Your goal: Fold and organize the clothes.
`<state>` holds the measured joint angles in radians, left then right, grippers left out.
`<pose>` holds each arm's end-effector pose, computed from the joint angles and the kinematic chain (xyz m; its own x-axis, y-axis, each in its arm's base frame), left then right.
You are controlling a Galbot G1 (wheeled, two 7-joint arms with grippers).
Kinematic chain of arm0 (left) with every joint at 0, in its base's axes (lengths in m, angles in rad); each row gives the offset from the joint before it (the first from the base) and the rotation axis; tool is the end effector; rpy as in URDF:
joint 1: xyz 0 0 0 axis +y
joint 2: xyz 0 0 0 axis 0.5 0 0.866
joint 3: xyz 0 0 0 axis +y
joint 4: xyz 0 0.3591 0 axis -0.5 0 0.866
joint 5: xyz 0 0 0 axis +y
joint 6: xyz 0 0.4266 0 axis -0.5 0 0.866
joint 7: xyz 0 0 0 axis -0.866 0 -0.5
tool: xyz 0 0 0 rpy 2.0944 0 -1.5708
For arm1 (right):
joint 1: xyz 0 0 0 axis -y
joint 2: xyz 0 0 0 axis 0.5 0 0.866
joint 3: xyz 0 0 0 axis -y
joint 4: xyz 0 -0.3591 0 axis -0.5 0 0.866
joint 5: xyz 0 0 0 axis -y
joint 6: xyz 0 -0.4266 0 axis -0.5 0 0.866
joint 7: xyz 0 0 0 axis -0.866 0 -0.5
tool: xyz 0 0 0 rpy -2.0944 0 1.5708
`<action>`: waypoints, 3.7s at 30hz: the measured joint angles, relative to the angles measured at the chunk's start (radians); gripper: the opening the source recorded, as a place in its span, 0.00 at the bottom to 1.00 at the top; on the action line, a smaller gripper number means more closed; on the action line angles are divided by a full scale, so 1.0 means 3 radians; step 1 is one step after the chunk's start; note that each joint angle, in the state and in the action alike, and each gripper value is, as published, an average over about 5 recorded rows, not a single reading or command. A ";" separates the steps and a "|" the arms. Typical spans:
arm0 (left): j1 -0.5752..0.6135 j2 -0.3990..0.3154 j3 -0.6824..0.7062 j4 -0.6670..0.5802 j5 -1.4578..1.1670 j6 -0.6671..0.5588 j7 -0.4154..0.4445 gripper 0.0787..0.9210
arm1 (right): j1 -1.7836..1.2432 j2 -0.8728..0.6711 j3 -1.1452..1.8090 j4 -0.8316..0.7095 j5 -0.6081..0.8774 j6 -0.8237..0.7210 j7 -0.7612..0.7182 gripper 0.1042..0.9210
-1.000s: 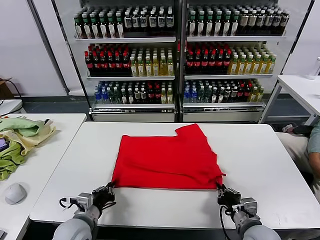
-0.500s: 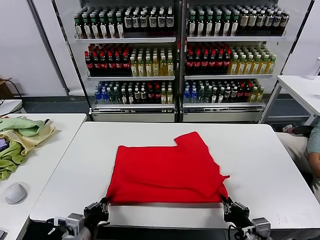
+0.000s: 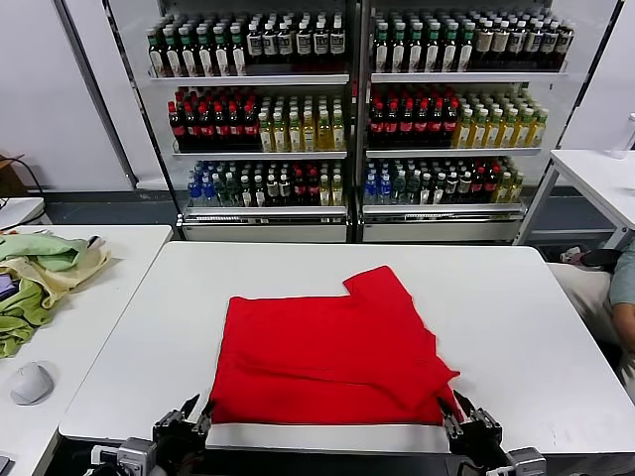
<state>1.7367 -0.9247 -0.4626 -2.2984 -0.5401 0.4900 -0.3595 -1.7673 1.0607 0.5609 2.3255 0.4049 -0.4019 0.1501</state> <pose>0.1996 0.0299 -0.2577 -0.8375 0.0677 0.5423 0.1431 0.9848 0.0981 0.1987 -0.0428 -0.2444 -0.9033 -0.1392 0.4059 -0.1777 0.9823 -0.0587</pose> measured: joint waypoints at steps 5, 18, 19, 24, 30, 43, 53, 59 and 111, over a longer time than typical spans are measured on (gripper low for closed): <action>-0.0180 -0.0012 -0.0004 0.0037 -0.0048 -0.0002 0.0010 0.61 | 0.0439 0.0020 -0.0141 -0.0114 0.0078 -0.0101 0.0062 0.78; -0.1401 -0.0138 0.0265 0.0854 -0.0358 0.0187 0.0239 0.88 | 0.2245 0.0262 -0.0864 -0.1317 0.0305 -0.0385 0.0258 0.88; -0.1509 -0.0148 0.0298 0.0942 -0.0371 0.0197 0.0255 0.88 | 0.2371 0.0291 -0.0912 -0.1433 0.0311 -0.0395 0.0263 0.88; -0.2025 -0.0203 0.0461 0.1397 -0.0428 0.0228 0.0356 0.88 | 0.2972 0.0453 -0.1126 -0.2042 0.0307 -0.0404 0.0264 0.88; -0.2555 -0.0266 0.0627 0.1907 -0.0459 0.0257 0.0485 0.88 | 0.3561 0.0656 -0.1269 -0.2735 0.0279 -0.0379 0.0265 0.88; -0.3030 -0.0303 0.0760 0.2518 -0.0387 0.0288 0.0806 0.88 | 0.4128 0.0924 -0.1386 -0.3726 0.0195 -0.0298 0.0264 0.88; -0.3161 -0.0365 0.0799 0.2729 -0.0287 0.0284 0.1077 0.88 | 0.4247 0.1043 -0.1428 -0.4046 0.0144 -0.0245 0.0247 0.88; -0.3190 -0.0376 0.0806 0.2811 -0.0239 0.0271 0.1179 0.88 | 0.4287 0.1058 -0.1437 -0.4114 0.0136 -0.0241 0.0253 0.88; -0.2656 -0.0123 0.0569 0.2209 -0.0274 0.0022 0.1405 0.02 | 0.3363 0.0595 -0.1251 -0.2413 0.0356 -0.0352 0.0350 0.02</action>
<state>0.9398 -0.9616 -0.2918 -1.6356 -0.6222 0.4966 0.0620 -0.7584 1.2393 0.1856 1.6017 0.5117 -0.5076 0.2550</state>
